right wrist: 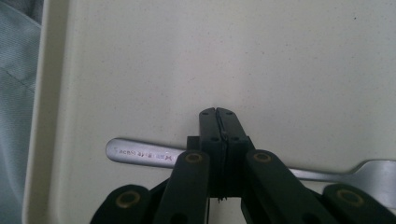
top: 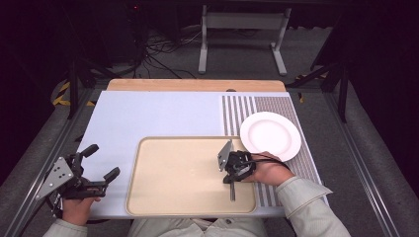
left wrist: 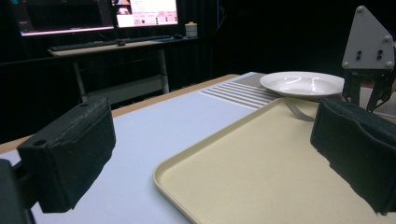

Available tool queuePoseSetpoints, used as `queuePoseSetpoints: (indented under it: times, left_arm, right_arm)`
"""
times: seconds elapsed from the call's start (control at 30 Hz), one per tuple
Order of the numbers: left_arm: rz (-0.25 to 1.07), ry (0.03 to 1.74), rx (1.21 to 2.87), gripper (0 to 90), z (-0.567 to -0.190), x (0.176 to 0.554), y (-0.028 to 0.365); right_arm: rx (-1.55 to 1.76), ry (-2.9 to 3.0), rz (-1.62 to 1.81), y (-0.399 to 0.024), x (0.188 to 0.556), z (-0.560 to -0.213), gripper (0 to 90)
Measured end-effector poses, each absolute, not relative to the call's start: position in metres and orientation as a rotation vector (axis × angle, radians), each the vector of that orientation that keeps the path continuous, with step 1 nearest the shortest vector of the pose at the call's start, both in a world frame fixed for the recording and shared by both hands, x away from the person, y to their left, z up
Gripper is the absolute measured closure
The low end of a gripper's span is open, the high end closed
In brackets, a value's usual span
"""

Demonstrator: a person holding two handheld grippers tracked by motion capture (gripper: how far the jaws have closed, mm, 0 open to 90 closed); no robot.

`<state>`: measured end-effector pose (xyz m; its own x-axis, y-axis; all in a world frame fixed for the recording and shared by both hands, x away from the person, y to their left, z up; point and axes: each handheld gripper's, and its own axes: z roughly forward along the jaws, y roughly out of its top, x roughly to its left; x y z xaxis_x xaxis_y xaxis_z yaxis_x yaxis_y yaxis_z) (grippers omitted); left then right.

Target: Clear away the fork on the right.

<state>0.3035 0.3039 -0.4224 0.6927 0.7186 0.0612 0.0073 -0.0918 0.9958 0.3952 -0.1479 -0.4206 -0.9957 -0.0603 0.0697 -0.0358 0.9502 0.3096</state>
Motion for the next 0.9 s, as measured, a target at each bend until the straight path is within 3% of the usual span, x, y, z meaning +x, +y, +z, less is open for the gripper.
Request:
queuePoseSetpoints:
  times: [0.23,0.33,0.5,0.6,0.87,0.9]
  left_arm:
    - [0.66,0.618,1.557,0.7,-0.422,0.303,0.306]
    - [0.663,0.615,1.564,0.7,-0.422,0.302,0.305]
    - [0.665,0.619,1.558,0.7,-0.422,0.302,0.305]
    - [0.662,0.616,1.564,0.7,-0.422,0.303,0.303]
    - [0.657,0.61,1.565,0.7,-0.422,0.306,0.302]
    - [0.657,0.61,1.565,0.7,-0.422,0.306,0.302]
  right_arm:
    - [0.067,-3.061,-0.643,-0.158,0.391,-0.403,89.9]
    - [0.028,-3.102,-0.736,-0.166,0.388,-0.392,83.3]
    - [-0.09,-3.158,-0.94,-0.182,0.384,-0.376,62.8]
    - [-0.165,-3.214,-1.027,-0.188,0.379,-0.37,44.4]
    - [-0.372,-3.21,-1.219,-0.215,0.37,-0.361,17.8]
    - [-0.372,-3.21,-1.219,-0.215,0.37,-0.361,17.8]
